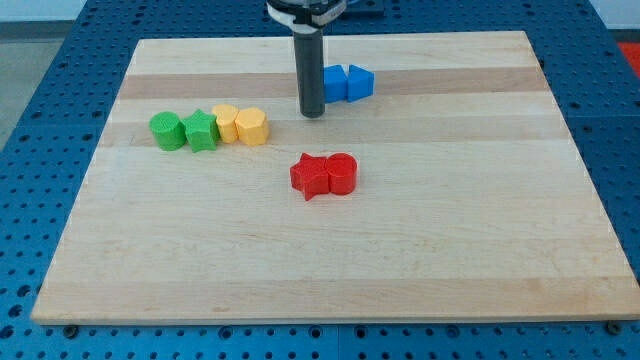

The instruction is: Adjust the yellow and green blocks in a horizontal line

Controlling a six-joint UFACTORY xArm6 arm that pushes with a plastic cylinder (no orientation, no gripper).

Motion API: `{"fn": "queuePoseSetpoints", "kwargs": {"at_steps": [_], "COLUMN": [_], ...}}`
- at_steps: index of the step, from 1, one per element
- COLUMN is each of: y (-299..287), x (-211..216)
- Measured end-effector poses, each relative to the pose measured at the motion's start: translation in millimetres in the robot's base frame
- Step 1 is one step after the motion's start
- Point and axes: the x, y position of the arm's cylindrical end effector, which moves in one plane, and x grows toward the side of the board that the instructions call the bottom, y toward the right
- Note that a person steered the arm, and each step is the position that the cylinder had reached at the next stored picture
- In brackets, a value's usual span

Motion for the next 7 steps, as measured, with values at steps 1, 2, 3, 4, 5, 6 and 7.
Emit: {"fn": "queuePoseSetpoints", "kwargs": {"at_steps": [1,2,3,4,5,6,7], "y": [-27.7,-67.7,-103.4,-133.2,-151.2,-151.4,-148.7], "x": [-2.7,-2.7,-4.9,-6.9,-6.8,-6.8,-6.8]}}
